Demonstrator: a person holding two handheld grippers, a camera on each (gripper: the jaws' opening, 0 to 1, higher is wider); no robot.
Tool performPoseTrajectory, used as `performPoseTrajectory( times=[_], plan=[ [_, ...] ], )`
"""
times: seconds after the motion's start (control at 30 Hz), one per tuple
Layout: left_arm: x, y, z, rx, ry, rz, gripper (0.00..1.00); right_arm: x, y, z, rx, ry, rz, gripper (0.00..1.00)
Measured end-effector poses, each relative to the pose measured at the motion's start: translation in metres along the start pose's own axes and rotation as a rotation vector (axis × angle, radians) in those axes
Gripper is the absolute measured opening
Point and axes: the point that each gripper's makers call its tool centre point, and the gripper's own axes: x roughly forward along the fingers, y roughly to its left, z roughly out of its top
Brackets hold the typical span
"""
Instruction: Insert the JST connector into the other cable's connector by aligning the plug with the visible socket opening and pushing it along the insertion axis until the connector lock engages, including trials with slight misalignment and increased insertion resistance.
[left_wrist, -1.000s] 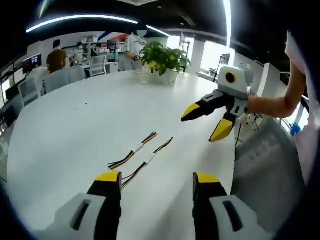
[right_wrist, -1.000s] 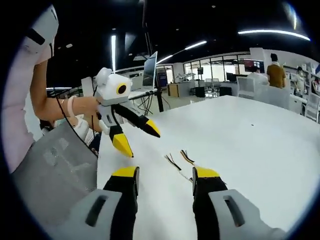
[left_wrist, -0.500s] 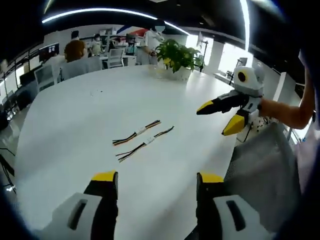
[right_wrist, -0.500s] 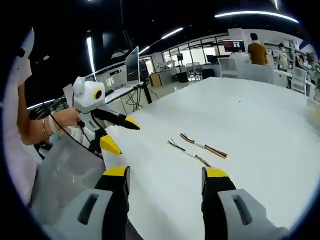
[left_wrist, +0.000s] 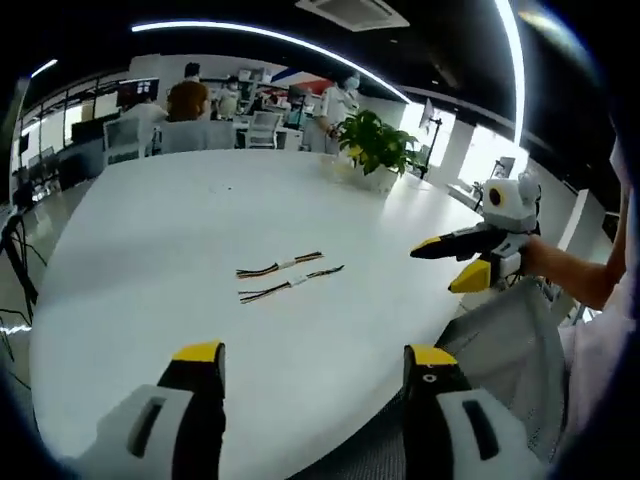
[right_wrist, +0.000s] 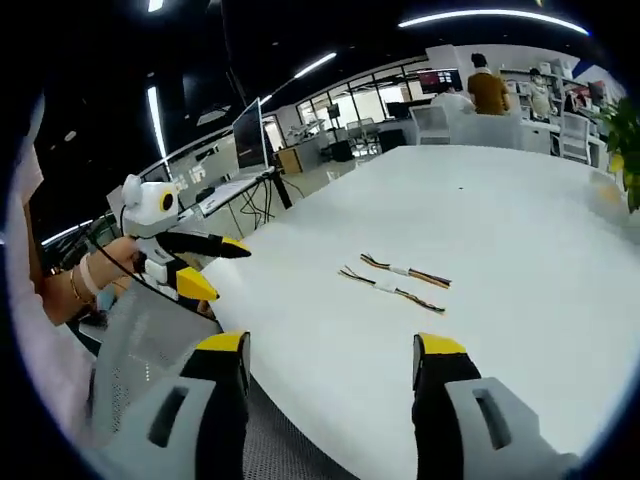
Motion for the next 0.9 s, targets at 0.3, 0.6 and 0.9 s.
performPoseTrajectory(
  times=[0.3, 0.6, 0.9],
  plan=[
    [-0.013, -0.011, -0.006, -0.079, -0.054, -0.025, 0.78, -0.002, 0.013, -0.015, 0.042, 0.012, -0.022, 0.72],
    [-0.017, -0.009, -0.001, -0.062, -0.083, -0.016, 0.80, -0.005, 0.010, -0.016, -0.033, 0.007, -0.114, 0.72],
    [-0.019, -0.009, -0.005, 0.062, -0.076, 0.048, 0.77, -0.005, 0.000, -0.022, 0.005, 0.017, -0.154, 0.69]
  ],
)
